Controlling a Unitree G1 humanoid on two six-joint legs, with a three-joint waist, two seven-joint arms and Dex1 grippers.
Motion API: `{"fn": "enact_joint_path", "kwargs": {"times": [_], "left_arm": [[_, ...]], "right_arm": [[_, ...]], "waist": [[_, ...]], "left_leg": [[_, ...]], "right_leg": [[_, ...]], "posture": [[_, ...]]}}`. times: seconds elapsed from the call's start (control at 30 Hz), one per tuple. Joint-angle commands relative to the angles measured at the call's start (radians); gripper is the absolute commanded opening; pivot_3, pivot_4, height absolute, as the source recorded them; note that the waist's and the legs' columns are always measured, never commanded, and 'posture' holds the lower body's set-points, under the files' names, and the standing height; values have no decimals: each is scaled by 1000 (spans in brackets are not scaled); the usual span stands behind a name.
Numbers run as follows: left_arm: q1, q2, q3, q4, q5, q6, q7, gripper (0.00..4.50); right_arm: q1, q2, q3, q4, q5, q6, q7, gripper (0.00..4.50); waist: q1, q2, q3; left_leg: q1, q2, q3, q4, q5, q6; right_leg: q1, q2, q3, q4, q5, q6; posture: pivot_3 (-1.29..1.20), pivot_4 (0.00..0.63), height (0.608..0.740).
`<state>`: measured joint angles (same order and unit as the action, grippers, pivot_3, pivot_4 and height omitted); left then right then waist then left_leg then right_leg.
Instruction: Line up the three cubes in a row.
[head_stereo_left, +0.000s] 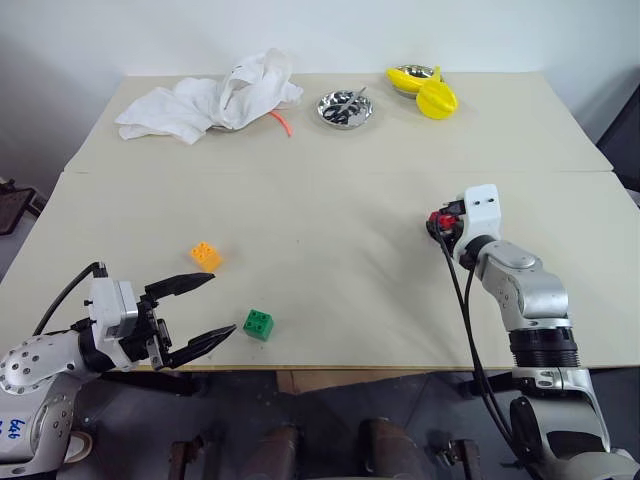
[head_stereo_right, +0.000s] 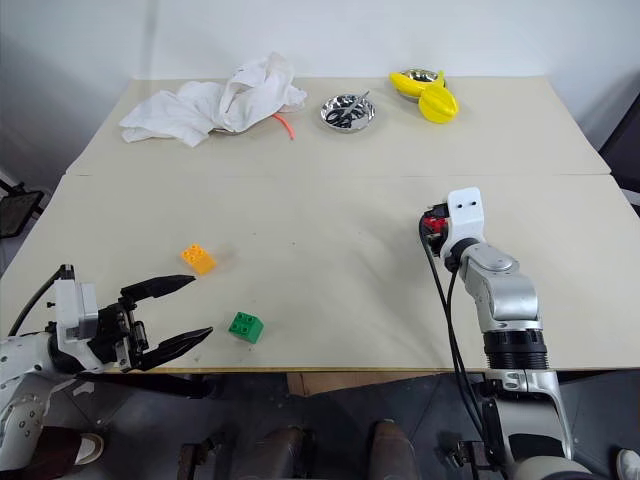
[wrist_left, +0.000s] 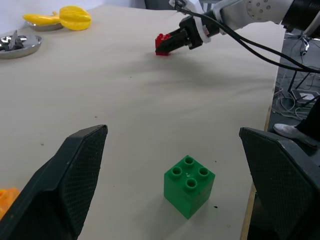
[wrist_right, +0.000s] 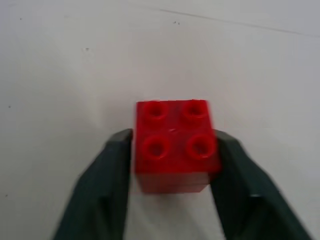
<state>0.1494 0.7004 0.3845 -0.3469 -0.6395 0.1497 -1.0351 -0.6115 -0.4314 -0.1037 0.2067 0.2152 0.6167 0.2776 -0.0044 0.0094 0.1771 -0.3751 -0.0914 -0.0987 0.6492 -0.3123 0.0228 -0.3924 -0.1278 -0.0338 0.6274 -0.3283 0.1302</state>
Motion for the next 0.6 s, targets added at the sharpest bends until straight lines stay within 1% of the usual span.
{"fn": "enact_joint_path", "kwargs": {"times": [0.03, 0.13, 0.2, 0.27, 0.3, 0.33, 0.4, 0.47, 0.53, 0.6], "left_arm": [[10, -3, 14, -34, -1, -13, 8, 4500], [14, -5, 13, -36, 1, -15, 10, 4500], [18, -3, 16, -29, 1, -20, 4, 4500], [22, 2, 19, -14, 3, -27, -8, 4500], [23, 5, 19, -6, 6, -31, -15, 4500], [23, 7, 18, 0, 8, -34, -20, 4500], [21, 10, 16, 9, 10, -37, -27, 4500], [16, 13, 12, 12, 10, -34, -32, 4500], [15, 14, 9, 9, 9, -28, -35, 4500], [21, 16, 7, 3, 7, -23, -40, 4500]], "right_arm": [[-26, -36, -7, 12, -10, -67, 59, 1506], [-30, -89, -8, 22, 55, -118, 267, 1506], [-13, -170, 11, 13, 129, -162, 544, 1506], [1, -245, 28, 39, 178, -299, 843, 1506], [-3, -270, 33, 75, 187, -374, 958, 1506], [-10, -286, 37, 109, 192, -426, 1041, 1506], [-28, -307, 57, 164, 187, -485, 1155, 1506], [-46, -367, 169, 255, 135, -655, 1291, 1506], [-82, -383, 237, 355, 122, -764, 1337, 1506], [-123, -372, 283, 439, 143, -809, 1337, 1506]], "waist": [[0, 0, 0], [1, 0, 0], [1, 0, 0], [2, 0, 0], [1, 0, 0], [1, -1, 0], [1, -1, 1], [-1, -1, 1], [-2, -1, 1], [-5, -1, 1]], "left_leg": [[0, 0, 0, 0, 0, 0], [0, 0, 0, 0, 0, 0], [0, 0, 0, 0, 0, 0], [0, 0, 1, 0, 0, 0], [0, 0, 1, 0, 0, 0], [0, 0, 1, 0, 0, 0], [0, 1, 1, 1, 0, 0], [0, 1, 1, 1, 0, 0], [0, 1, 2, 1, 0, 0], [0, 1, 2, 1, 0, 0]], "right_leg": [[0, 0, 0, 0, 0, 0], [0, 0, 0, 0, 0, 0], [0, 0, 0, 0, 0, 0], [1, 0, 0, -2, 0, 0], [1, 0, -1, -2, 0, 0], [1, 0, -1, -2, 0, 0], [2, 0, -1, -3, 0, 0], [2, 0, -1, -3, 0, 0], [2, 0, -1, -3, 0, 0], [1, 0, -1, -2, 0, 0]], "posture": [[0, 150, 740], [0, 150, 740], [0, 150, 740], [0, 150, 740], [0, 150, 740], [0, 150, 740], [0, 150, 740], [0, 150, 740], [0, 150, 740], [0, 150, 740]]}}
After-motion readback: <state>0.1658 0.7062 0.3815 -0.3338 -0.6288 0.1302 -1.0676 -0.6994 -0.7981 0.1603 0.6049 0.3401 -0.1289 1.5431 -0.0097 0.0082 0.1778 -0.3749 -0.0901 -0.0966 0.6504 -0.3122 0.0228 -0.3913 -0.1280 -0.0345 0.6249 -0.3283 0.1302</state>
